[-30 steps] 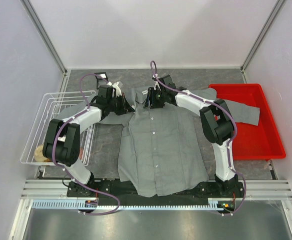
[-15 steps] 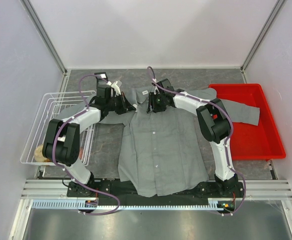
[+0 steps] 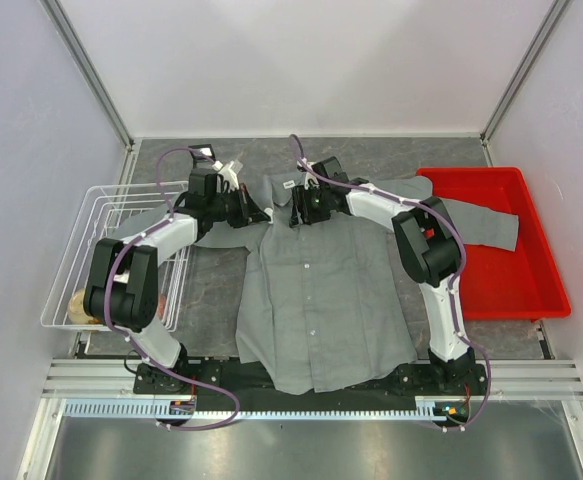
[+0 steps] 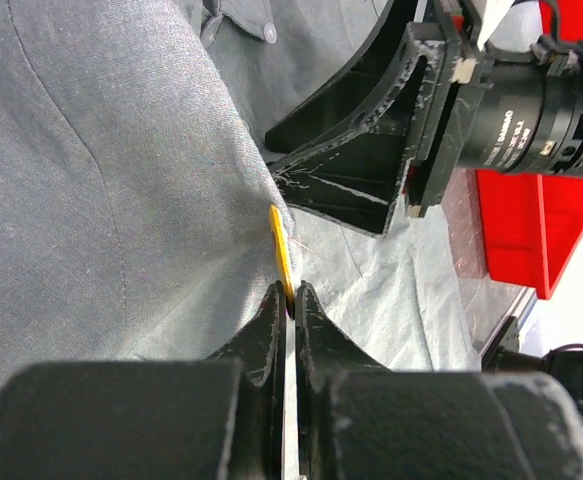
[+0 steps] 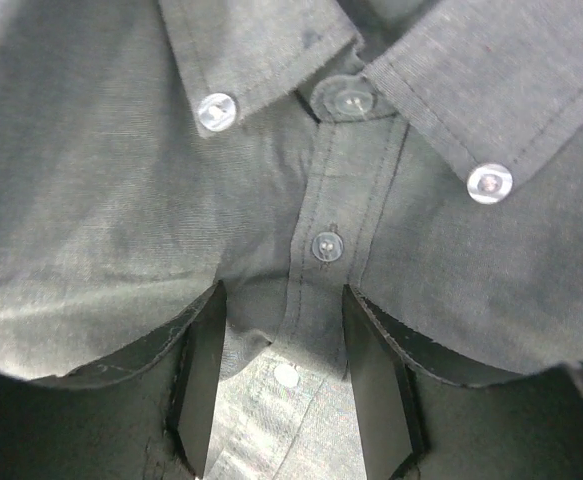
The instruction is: Pin the brooch onto the clothing
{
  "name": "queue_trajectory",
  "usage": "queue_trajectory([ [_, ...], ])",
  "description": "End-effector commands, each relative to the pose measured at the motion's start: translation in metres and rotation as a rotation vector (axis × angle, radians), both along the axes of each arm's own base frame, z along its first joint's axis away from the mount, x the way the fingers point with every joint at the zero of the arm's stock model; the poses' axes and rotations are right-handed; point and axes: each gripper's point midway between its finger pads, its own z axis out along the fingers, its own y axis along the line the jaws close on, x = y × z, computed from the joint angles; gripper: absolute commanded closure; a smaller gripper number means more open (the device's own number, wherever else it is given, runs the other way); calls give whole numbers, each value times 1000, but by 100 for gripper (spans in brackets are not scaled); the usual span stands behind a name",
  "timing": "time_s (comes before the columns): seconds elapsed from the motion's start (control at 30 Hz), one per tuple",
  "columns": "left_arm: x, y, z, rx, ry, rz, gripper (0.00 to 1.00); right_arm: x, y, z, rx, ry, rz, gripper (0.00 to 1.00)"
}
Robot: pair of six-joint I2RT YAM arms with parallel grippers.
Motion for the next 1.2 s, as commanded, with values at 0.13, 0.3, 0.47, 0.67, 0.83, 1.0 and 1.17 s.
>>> queue_trajectory([
  [0.13,3,0,1,37,-123,-165,98,0,12,83,205,-257,331,36],
  [0.3,8,-3,1,41,-184,-243,98,-10,14,104,251,-400,521,34],
  [0.47,6,-4,-4,41,-198,-309,97,-13,11,114,219,-524,632,33],
  [0.67,1,-4,-10,66,-244,-395,96,-10,-10,137,91,-719,694,23],
  [0.83,-1,-7,-9,71,-337,-479,96,2,-29,164,-35,-990,683,2],
  [1.0,6,-13,-5,60,-375,-518,96,-9,-21,133,45,-943,868,10],
  [1.17,0,-23,-7,77,-402,-602,96,-4,-2,123,189,-910,957,25],
])
